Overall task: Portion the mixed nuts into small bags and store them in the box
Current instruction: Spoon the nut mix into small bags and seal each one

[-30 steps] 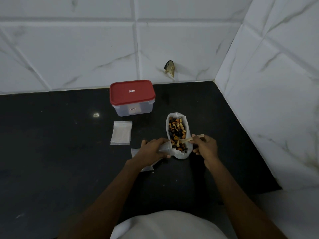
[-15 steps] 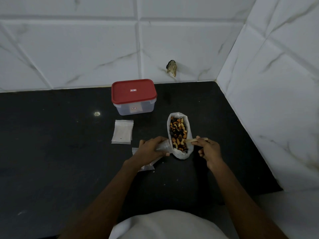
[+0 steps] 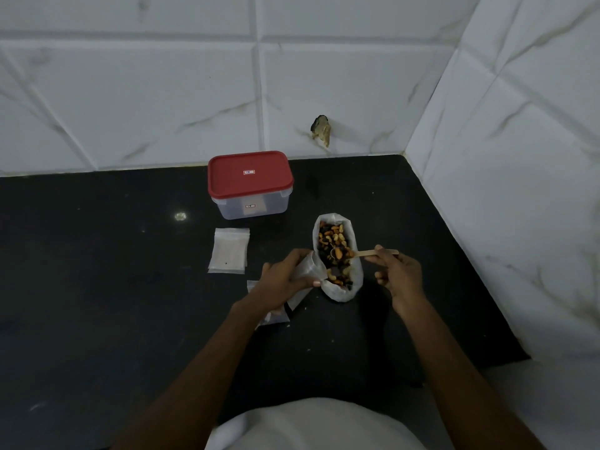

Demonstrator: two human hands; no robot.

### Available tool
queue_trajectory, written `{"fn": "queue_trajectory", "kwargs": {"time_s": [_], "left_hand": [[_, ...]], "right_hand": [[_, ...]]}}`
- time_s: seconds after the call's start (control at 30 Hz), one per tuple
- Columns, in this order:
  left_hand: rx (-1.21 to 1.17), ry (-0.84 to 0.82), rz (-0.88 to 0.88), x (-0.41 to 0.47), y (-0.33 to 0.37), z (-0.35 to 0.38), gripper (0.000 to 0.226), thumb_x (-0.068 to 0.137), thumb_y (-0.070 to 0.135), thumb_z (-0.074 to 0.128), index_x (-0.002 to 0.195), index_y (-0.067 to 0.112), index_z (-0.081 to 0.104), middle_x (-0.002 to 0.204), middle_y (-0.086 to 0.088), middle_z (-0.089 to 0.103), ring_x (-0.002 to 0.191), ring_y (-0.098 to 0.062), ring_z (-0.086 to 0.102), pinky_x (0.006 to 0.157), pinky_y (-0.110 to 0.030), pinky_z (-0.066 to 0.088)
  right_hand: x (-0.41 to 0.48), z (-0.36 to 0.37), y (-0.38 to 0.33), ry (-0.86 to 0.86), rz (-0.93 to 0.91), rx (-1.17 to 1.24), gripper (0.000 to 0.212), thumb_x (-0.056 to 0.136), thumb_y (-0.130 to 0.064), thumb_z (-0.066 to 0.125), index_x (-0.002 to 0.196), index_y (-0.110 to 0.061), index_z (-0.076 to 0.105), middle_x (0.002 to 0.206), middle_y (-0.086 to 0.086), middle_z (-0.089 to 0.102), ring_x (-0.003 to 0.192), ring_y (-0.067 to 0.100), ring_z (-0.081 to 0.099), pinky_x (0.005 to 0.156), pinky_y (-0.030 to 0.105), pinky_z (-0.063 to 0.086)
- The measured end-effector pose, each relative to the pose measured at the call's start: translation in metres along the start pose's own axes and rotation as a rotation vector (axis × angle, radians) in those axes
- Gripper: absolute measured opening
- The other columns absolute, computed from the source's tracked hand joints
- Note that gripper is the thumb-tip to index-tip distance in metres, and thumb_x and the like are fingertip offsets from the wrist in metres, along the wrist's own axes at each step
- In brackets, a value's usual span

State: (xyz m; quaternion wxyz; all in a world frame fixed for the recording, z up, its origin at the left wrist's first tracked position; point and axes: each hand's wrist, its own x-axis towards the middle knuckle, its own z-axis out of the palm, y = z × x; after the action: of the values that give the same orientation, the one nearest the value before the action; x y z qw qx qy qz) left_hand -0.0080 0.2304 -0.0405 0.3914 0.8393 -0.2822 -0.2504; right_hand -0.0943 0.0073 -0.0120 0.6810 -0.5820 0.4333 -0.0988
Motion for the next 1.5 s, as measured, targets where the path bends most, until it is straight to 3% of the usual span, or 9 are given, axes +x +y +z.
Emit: {"fn": "queue_trajectory", "kwargs": {"time_s": [0.2,0.33,0.47,0.6,0.8,0.9,1.07,1.3,1.5], "left_hand": [[-0.039,-0.010,0.010,-0.001,0.004,0.002,0.056,0.089,0.045,0.063,0.137,0.035,0.035,0.136,0.005,0.050,0.125,-0.017,0.048,0.112,-0.039,0.020],[-0.116,0.014,0.015,-0.004,0.005,0.000,0.057,0.077,0.062,0.061,0.126,0.051,0.034,0.127,0.013,0.054,0.119,-0.012,0.054,0.108,-0.052,0.037],[-0.257,0.014,0.029,-0.005,0.007,0.001,0.051,0.088,0.029,0.069,0.131,0.030,0.043,0.125,0.011,0.056,0.114,-0.003,0.057,0.098,-0.034,0.051],[-0.352,0.010,0.035,-0.007,0.010,0.000,0.053,0.090,0.020,0.066,0.137,0.020,0.041,0.124,0.010,0.056,0.112,0.001,0.057,0.086,-0.014,0.050],[-0.359,0.034,0.021,-0.007,0.021,-0.001,0.063,0.081,0.022,0.076,0.128,0.033,0.037,0.118,0.018,0.052,0.107,0.005,0.053,0.081,-0.013,0.045],[-0.317,0.116,0.041,-0.004,0.018,0.000,0.052,0.080,0.018,0.077,0.119,0.030,0.045,0.112,0.016,0.057,0.103,0.005,0.056,0.082,-0.009,0.044],[-0.309,0.185,0.064,-0.003,0.013,-0.003,0.040,0.083,0.020,0.075,0.111,0.035,0.050,0.111,0.011,0.062,0.103,0.004,0.058,0.084,-0.014,0.046],[-0.224,0.199,0.015,-0.004,0.009,-0.010,0.041,0.085,0.033,0.072,0.116,0.040,0.046,0.113,0.020,0.058,0.112,-0.001,0.056,0.101,-0.045,0.047],[-0.090,0.122,-0.023,0.000,0.009,-0.011,0.052,0.075,0.052,0.068,0.116,0.052,0.037,0.116,0.024,0.053,0.119,-0.008,0.052,0.104,-0.056,0.039]], "right_hand": [[-0.012,0.011,-0.017,-0.050,-0.088,-0.054,0.013,0.091,-0.024,0.068,0.092,-0.013,0.073,0.087,0.002,0.077,0.059,0.009,0.058,0.055,0.023,0.046],[-0.020,0.020,-0.018,-0.071,-0.205,-0.216,0.019,0.091,-0.027,0.067,0.092,-0.009,0.073,0.082,0.002,0.076,0.056,0.010,0.062,0.054,0.025,0.050],[-0.029,0.035,-0.012,-0.061,-0.388,-0.434,0.022,0.091,-0.032,0.066,0.080,-0.013,0.069,0.076,0.004,0.071,0.063,0.013,0.067,0.061,0.035,0.054],[-0.048,0.047,-0.018,-0.047,-0.607,-0.630,0.017,0.092,-0.026,0.065,0.077,-0.020,0.061,0.066,-0.013,0.060,0.062,-0.006,0.058,0.056,0.006,0.040],[-0.061,0.056,-0.021,-0.181,-0.801,-0.705,0.012,0.093,-0.032,0.065,0.093,-0.020,0.066,0.077,-0.014,0.068,0.070,-0.001,0.066,0.062,0.015,0.051],[-0.067,0.054,-0.028,-0.315,-0.863,-0.812,0.009,0.094,-0.031,0.064,0.100,-0.025,0.067,0.080,-0.016,0.066,0.067,-0.002,0.062,0.061,0.011,0.045],[-0.067,0.047,-0.032,-0.259,-1.022,-0.864,0.013,0.094,-0.020,0.063,0.104,-0.024,0.070,0.089,-0.007,0.072,0.073,0.002,0.061,0.063,0.011,0.041],[-0.047,0.030,-0.024,0.051,-0.747,-0.376,0.007,0.092,-0.031,0.067,0.090,-0.025,0.065,0.085,-0.008,0.069,0.077,0.005,0.068,0.068,0.022,0.055],[-0.013,0.007,-0.006,0.254,-0.614,-0.505,0.013,0.092,-0.033,0.065,0.086,-0.022,0.063,0.076,-0.006,0.068,0.068,0.012,0.068,0.065,0.035,0.057]]}}
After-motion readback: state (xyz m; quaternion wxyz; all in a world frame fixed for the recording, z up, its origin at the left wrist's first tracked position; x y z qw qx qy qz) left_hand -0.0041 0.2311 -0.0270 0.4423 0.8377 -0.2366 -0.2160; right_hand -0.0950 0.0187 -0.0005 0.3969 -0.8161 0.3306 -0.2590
